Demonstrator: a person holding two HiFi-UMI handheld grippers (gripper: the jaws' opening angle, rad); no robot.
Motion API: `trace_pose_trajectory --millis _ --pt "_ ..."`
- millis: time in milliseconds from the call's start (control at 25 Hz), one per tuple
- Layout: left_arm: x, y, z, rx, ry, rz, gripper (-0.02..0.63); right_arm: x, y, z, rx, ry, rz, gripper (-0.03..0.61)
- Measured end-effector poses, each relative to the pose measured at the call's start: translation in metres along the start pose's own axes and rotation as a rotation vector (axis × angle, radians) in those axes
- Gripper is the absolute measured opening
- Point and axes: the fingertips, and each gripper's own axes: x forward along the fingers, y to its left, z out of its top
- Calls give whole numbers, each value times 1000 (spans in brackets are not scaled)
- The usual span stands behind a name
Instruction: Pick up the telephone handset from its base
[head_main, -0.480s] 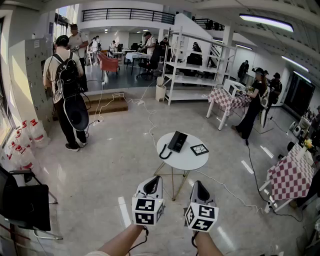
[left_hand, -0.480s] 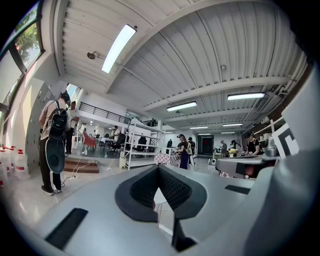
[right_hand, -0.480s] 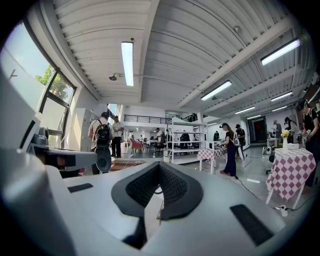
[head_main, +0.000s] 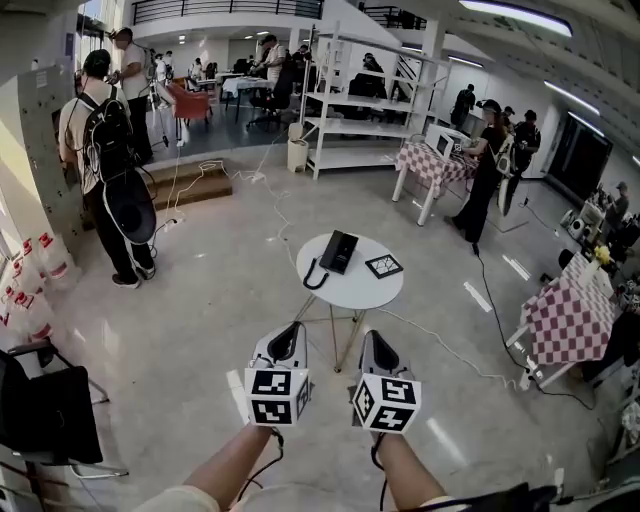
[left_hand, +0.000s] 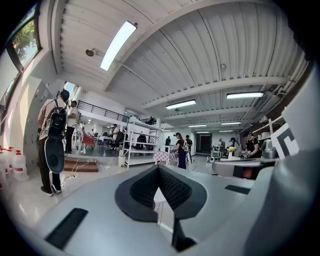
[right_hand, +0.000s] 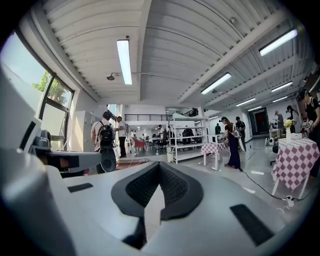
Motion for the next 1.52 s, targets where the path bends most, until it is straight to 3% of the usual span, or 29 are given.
trace_pose_trajectory --millis 440,560,760,1520 --pt "5 -1 -26 22 58 -22 3 -4 -9 -32 32 65 -59 21" --pt "9 -2 -36 -3 69 -21 3 -1 -16 -41 39 77 -72 21" --pt "35 2 -48 -26 106 -2 3 25 -34 -43 42 98 -76 20" --pt "160 16 -40 -15 111 77 3 149 -95 -35 42 115 -14 20"
